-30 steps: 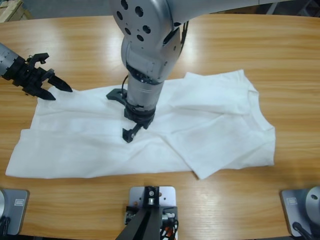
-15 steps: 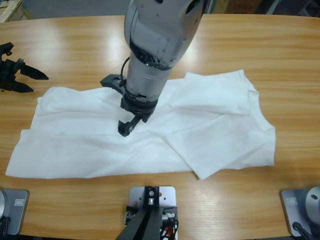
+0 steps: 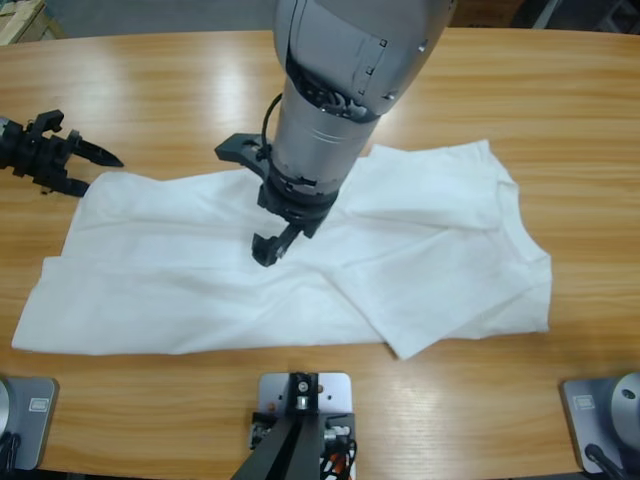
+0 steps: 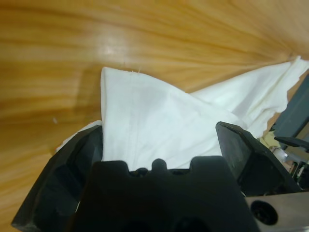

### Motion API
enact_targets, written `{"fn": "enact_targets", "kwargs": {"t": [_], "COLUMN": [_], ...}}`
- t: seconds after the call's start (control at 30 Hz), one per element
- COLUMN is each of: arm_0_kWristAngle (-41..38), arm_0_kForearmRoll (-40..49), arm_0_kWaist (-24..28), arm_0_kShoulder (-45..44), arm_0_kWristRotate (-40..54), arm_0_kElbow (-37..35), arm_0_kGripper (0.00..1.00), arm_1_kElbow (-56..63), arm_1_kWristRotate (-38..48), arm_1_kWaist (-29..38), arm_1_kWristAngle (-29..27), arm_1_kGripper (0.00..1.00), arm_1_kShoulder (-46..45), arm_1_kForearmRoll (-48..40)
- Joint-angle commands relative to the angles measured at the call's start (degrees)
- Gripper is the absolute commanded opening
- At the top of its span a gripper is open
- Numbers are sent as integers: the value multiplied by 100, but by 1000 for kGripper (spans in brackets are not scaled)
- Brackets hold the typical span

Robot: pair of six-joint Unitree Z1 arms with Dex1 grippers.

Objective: Fold clothes

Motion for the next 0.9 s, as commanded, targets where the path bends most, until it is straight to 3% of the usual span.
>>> {"fn": "enact_targets", "kwargs": {"t": [0.03, 0.1, 0.13, 0.67, 0.9], "arm_0_kWristAngle": [-58, -58, -58, -216, -153], "arm_0_kForearmRoll": [-67, -67, -67, -13, 418], "arm_0_kWaist": [-176, -201, -210, -266, -273], "arm_0_kShoulder": [382, 359, 337, -342, -878], "arm_0_kWristRotate": [-18, 10, 36, 238, -16], "arm_0_kElbow": [-44, -44, -41, 147, 128], "arm_0_kGripper": [389, 27, 0, 0, 0], "arm_1_kElbow": [169, 171, 178, 178, 211], "arm_1_kWristRotate": [63, 63, 63, 54, 54], "arm_1_kWaist": [-80, -80, -84, -249, -265], "arm_1_kWristAngle": [-90, -90, -90, -172, -192], "arm_1_kGripper": [1000, 1000, 1000, 1000, 1000], "arm_1_kShoulder": [-53, -67, -71, -285, -440], "arm_1_kForearmRoll": [34, 34, 34, 213, 280]}}
